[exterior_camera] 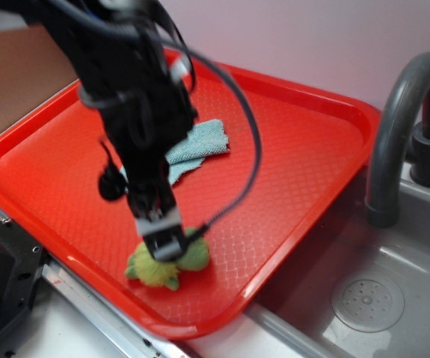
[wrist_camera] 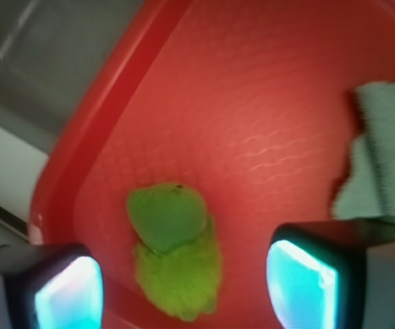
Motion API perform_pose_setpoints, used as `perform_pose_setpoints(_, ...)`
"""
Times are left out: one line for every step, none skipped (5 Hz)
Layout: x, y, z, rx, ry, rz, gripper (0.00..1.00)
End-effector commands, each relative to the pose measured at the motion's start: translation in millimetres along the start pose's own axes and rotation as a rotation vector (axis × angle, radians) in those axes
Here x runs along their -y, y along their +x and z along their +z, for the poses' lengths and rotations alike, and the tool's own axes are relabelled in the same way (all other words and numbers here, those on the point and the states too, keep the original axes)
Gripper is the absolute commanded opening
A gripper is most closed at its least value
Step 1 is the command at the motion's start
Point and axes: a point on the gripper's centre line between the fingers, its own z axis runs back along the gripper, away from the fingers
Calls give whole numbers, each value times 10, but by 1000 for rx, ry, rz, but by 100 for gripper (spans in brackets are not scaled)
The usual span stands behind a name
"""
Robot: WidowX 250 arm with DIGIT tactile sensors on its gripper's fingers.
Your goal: Grab the green animal.
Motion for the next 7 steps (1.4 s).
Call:
perform_pose_setpoints(118,-141,-359,-95,-8,-63,100)
perform_pose_setpoints(39,-186,-535,-150,20,-30,100)
perform_pose_setpoints(-76,-202,-664,-172,14,31,100)
perform_pose_setpoints(-35,-190,-659,-171,35,35,0)
perform_pose_setpoints(-47,-183,-543,-147,41,40,0)
perform_pose_setpoints(-226,-58,-70,-93,27,160,0)
perform_pose_setpoints(-471,79,440,0,9,292,0)
